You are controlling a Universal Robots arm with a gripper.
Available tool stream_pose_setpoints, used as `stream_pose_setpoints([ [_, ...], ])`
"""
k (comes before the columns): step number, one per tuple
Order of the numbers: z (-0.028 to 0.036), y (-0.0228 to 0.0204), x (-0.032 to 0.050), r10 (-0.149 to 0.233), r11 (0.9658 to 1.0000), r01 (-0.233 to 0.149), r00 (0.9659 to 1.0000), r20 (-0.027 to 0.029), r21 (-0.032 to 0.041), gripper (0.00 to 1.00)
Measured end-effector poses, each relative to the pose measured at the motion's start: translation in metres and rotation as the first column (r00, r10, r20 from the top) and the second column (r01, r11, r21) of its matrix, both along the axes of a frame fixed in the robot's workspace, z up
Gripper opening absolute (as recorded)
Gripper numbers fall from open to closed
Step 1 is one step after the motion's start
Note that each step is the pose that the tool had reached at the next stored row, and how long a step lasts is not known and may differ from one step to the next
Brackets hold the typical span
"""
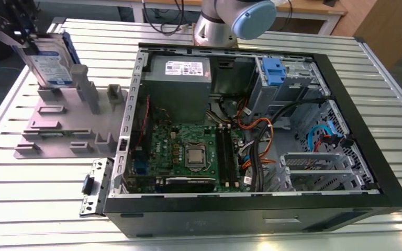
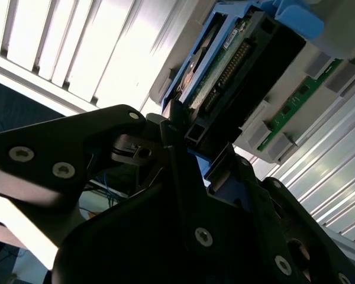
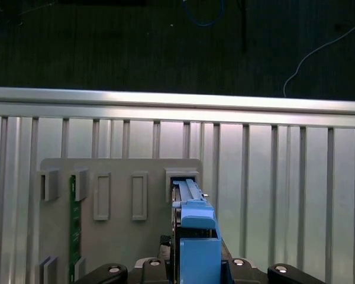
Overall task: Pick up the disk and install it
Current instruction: 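Pick up the disk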
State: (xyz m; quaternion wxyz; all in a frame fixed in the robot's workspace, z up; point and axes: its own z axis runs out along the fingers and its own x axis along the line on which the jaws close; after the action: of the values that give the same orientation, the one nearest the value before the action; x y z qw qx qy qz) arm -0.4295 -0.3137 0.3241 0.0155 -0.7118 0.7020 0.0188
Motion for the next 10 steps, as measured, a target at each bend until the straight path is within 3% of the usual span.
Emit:
stream_pose_setpoints([
  [10,0.0063,0.0000,0.0000,0.000,1.0000,0.000,1.0000,0.0000,0.0008,0.36],
])
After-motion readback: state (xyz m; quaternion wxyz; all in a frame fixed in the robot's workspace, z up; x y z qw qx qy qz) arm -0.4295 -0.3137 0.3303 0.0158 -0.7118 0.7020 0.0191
